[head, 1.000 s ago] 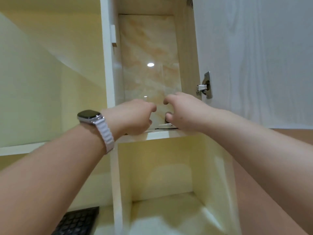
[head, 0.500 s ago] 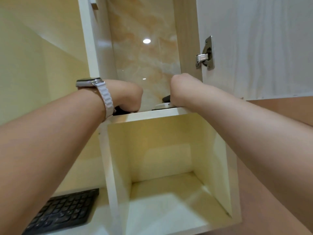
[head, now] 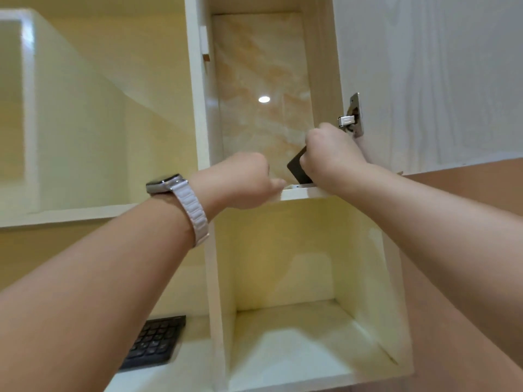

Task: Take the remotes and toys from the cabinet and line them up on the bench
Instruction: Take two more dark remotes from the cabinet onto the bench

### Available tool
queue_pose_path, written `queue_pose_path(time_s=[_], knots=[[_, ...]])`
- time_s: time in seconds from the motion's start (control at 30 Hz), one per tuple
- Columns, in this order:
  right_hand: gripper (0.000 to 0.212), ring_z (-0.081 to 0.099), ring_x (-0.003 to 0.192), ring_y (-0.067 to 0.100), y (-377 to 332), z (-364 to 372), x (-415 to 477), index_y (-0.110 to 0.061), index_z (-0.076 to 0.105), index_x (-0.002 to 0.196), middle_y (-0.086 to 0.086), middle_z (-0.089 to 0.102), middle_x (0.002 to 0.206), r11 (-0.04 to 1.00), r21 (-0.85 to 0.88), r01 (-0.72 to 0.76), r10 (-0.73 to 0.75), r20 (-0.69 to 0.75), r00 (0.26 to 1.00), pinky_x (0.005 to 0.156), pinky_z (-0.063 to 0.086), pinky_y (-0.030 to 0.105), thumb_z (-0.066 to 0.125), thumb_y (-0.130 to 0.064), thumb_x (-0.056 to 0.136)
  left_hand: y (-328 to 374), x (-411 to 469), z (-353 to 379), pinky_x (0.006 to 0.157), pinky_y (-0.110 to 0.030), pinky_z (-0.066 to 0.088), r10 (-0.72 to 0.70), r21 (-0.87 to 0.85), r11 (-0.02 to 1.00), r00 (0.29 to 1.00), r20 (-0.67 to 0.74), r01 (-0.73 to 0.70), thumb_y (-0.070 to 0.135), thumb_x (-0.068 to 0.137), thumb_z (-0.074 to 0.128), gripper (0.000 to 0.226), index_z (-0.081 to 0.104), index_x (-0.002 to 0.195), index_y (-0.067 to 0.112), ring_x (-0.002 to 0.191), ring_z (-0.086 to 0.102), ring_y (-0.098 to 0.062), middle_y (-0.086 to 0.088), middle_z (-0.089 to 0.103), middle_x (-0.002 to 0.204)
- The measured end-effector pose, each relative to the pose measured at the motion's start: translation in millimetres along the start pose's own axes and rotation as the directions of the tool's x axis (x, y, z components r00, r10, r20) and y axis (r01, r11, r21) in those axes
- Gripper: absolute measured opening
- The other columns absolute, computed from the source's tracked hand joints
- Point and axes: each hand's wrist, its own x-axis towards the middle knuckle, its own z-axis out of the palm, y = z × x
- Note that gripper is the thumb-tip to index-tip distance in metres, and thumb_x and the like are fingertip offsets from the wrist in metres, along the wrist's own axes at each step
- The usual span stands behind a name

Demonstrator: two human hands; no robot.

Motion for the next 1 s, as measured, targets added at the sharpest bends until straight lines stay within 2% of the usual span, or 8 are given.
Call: queue_pose_path(time_s=[0.13, 0.23, 0.4, 0.53, 0.67, 0.83, 0.93, 1.0], knots=[[0.016, 0.054, 0.093, 0.035, 3.7, -10.4, -22.0, 0.0, 0.058, 0.1, 0.015, 0.055, 0.104, 0.996, 0.064, 0.064, -0.052, -0.17, 0.984, 0.071, 0.039, 0.036, 0.048, -0.009, 0.092, -6.4, -20.5, 0.6, 0.062, -0.035, 0.048, 0.017, 0.052, 0.999, 0.999, -0.027, -0.015, 0.068, 0.083, 0.052, 0.064, 0.068, 0.091, 0.007, 0.075, 0.062, -0.028, -0.01, 0.068, 0.079], [0.017, 0.054, 0.091, 0.034, 9.5, -17.3, -48.4, 0.001, 0.059, 0.102, 0.016, 0.058, 0.103, 0.982, 0.115, 0.151, -0.111, -0.303, 0.947, 0.07, 0.04, 0.037, 0.051, -0.01, 0.091, -12.5, -37.2, -0.6, 0.072, -0.037, 0.053, 0.08, 0.071, 0.995, 0.988, -0.13, -0.071, 0.048, 0.087, 0.062, 0.037, 0.068, 0.1, 0.014, 0.083, 0.061, -0.024, -0.005, 0.068, 0.091], [0.012, 0.048, 0.079, 0.026, 21.8, -23.6, -92.2, 0.001, 0.057, 0.098, 0.011, 0.054, 0.093, 0.952, 0.262, 0.158, -0.036, -0.417, 0.908, 0.064, 0.026, 0.024, 0.059, -0.007, 0.089, -23.7, -65.0, -1.9, 0.064, -0.033, 0.045, 0.147, 0.006, 0.988, 0.923, -0.357, -0.155, 0.027, 0.091, 0.059, 0.012, 0.066, 0.1, 0.024, 0.083, 0.056, -0.022, 0.001, 0.064, 0.092], [0.022, 0.041, 0.079, 0.018, 27.5, -18.5, -120.1, -0.001, 0.054, 0.106, 0.005, 0.045, 0.098, 0.914, 0.403, 0.047, 0.104, -0.345, 0.933, 0.062, 0.023, 0.022, 0.063, -0.007, 0.088, -29.8, -82.1, 9.7, 0.061, -0.037, 0.048, 0.186, 0.108, 0.982, 0.851, -0.491, -0.153, 0.03, 0.093, 0.054, 0.015, 0.063, 0.103, 0.026, 0.084, 0.057, -0.025, 0.003, 0.063, 0.092], [0.047, 0.044, 0.089, 0.013, 31.8, -6.0, -137.1, -0.009, 0.048, 0.131, 0.0, 0.046, 0.11, 0.874, 0.478, -0.091, 0.207, -0.195, 0.959, 0.066, 0.029, 0.018, 0.063, -0.011, 0.086, -32.5, -91.7, 23.1, 0.058, -0.036, 0.045, 0.132, 0.051, 0.991, 0.841, -0.525, -0.124, 0.016, 0.092, 0.053, 0.017, 0.063, 0.106, 0.02, 0.076, 0.056, -0.026, 0.0, 0.063, 0.088], [0.018, 0.056, 0.076, 0.009, 31.4, -0.7, -159.3, -0.02, 0.055, 0.098, -0.002, 0.061, 0.096, 0.681, 0.676, -0.281, 0.344, 0.043, 0.938, 0.057, 0.043, 0.021, 0.061, -0.015, 0.081, -25.7, -115.3, 49.1, 0.06, -0.032, 0.048, 0.02, -0.092, 0.988, 0.692, -0.721, -0.124, 0.014, 0.087, 0.064, 0.025, 0.069, 0.109, 0.023, 0.08, 0.065, -0.027, 0.003, 0.072, 0.092], [0.019, 0.055, 0.07, 0.001, 25.5, 0.1, -181.8, -0.022, 0.051, 0.097, -0.009, 0.06, 0.089, 0.559, 0.754, -0.345, 0.415, 0.106, 0.904, 0.055, 0.04, 0.018, 0.06, -0.012, 0.082, -20.7, -127.7, 73.4, 0.072, -0.034, 0.051, -0.028, -0.232, 0.946, 0.653, -0.757, -0.227, 0.012, 0.086, 0.066, 0.025, 0.069, 0.11, 0.016, 0.089, 0.064, -0.023, 0.0, 0.071, 0.098], [0.019, 0.056, 0.072, 0.004, 20.9, -0.7, -196.1, -0.021, 0.05, 0.097, -0.008, 0.06, 0.089, 0.494, 0.786, -0.371, 0.454, 0.13, 0.881, 0.058, 0.041, 0.021, 0.058, -0.011, 0.083, -16.8, -135.5, 88.7, 0.069, -0.031, 0.047, -0.075, -0.298, 0.923, 0.642, -0.763, -0.246, 0.013, 0.087, 0.065, 0.023, 0.069, 0.109, 0.014, 0.085, 0.061, -0.022, -0.001, 0.067, 0.093]])
